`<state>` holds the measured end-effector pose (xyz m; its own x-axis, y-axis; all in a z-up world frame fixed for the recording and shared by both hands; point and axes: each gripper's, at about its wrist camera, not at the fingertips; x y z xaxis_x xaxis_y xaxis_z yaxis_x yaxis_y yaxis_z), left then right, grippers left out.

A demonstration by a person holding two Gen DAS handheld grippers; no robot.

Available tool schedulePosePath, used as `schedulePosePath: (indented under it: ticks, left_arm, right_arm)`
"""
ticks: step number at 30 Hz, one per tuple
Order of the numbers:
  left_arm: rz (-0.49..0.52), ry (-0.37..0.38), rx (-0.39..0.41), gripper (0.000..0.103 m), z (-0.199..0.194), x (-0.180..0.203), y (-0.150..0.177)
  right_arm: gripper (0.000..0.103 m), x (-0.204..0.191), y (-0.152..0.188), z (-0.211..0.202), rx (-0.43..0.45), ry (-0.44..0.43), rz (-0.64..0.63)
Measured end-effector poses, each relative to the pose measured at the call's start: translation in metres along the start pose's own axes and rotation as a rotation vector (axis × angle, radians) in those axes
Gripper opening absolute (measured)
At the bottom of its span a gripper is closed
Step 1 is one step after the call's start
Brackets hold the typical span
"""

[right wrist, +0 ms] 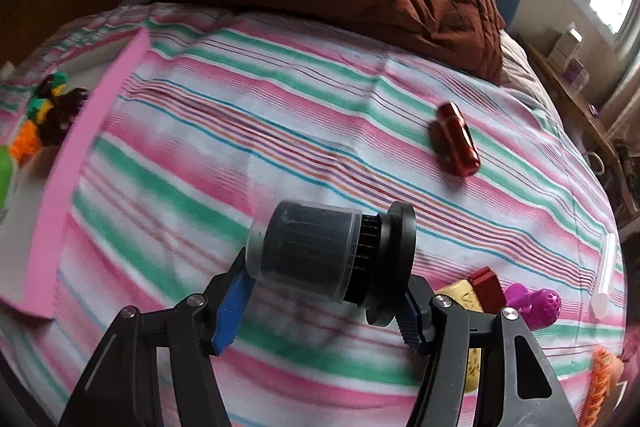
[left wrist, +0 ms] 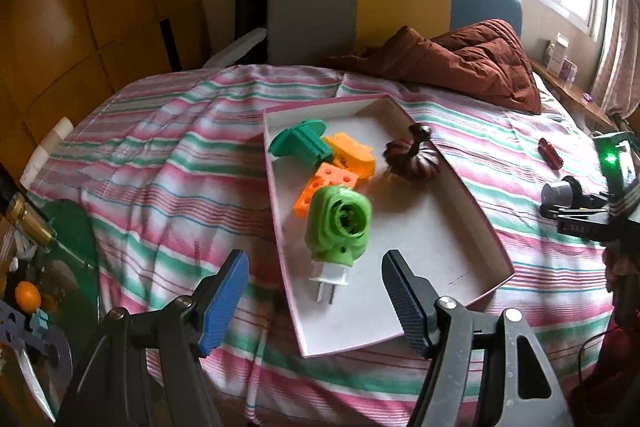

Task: Organize rigid objects
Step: 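Carry the dark grey cup into the tray with the right gripper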

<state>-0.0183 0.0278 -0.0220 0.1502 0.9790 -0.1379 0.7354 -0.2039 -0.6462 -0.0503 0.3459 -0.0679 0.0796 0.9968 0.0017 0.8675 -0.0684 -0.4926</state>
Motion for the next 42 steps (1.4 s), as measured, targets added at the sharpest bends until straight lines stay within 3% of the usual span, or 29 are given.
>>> schedulePosePath:
  ticks: [6, 10, 17, 25, 35, 42]
  left_arm:
    - [-0.055, -0.018, -0.015, 0.070, 0.006, -0.019, 0.004]
    - [-0.085, -0.023, -0.015, 0.070, 0.007, -0.029, 0.005]
    - [-0.106, -0.022, -0.014, 0.070, 0.008, -0.040, 0.008]
    - [-0.131, -0.017, -0.039, 0.070, 0.014, -0.049, 0.015]
    - [-0.144, -0.015, -0.052, 0.070, 0.018, -0.055, 0.018]
    - [-0.159, -0.026, -0.041, 0.070, 0.016, -0.060, 0.016]
  right_arm:
    - [0.064, -0.039, -0.018, -0.045, 0.110, -0.106, -0.040]
    - [0.064, -0.089, -0.032, -0.068, 0.158, -0.211, -0.153]
    - [0.064, -0.179, -0.041, -0.056, 0.107, -0.318, -0.361]
    - [0.064, -0.215, -0.053, 0.001, -0.049, -0.278, -0.385]
    - [0.068, -0.247, -0.066, 0.028, -0.055, -0.307, -0.354]
    - [0.078, -0.243, -0.062, 0.008, -0.006, -0.306, -0.331]
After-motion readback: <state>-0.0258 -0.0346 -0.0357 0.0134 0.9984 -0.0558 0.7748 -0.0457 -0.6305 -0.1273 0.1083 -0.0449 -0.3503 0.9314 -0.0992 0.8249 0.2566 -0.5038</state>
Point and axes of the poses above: each gripper's, at about its wrist camera, not at the fingertips, and z roughly the way its jaws point, x to its right, y to its underside, and after that the axes turned 9 degrees about -y, right-handed
